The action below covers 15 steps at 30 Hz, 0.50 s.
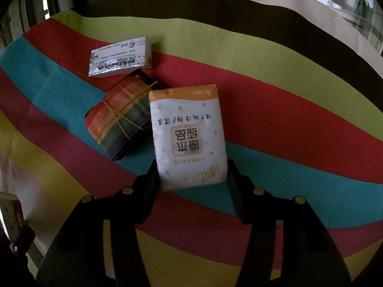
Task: Organize objects
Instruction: 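Carry the red-and-blue box and white-orange packet over the bin with both tools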
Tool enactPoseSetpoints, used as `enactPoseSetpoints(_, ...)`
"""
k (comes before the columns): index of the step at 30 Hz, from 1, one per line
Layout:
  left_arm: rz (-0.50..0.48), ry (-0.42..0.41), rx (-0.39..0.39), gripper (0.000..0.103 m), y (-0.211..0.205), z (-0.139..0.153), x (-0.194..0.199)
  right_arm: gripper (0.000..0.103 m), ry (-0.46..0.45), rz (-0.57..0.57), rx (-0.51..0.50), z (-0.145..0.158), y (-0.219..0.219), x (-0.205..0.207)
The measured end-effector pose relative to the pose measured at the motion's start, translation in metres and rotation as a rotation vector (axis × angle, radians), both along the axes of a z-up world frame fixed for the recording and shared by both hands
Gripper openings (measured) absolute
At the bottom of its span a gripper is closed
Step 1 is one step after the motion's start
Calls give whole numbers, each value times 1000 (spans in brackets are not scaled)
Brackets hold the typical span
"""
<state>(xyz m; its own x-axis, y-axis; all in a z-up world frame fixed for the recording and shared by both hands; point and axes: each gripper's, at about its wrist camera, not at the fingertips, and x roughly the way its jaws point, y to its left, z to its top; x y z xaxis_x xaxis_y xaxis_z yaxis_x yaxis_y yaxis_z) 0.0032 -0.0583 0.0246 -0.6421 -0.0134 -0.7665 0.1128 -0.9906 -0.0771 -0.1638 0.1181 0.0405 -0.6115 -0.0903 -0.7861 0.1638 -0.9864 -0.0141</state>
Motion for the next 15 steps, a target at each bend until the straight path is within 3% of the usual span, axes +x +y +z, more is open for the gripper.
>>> enactPoseSetpoints(7,8,1,-5,29,2,-2,-2,56,29,-41,35,8,-6,15)
enactPoseSetpoints(15,12,0,-17,29,3,-3,-6,56,28,-8,45,13,-19,119)
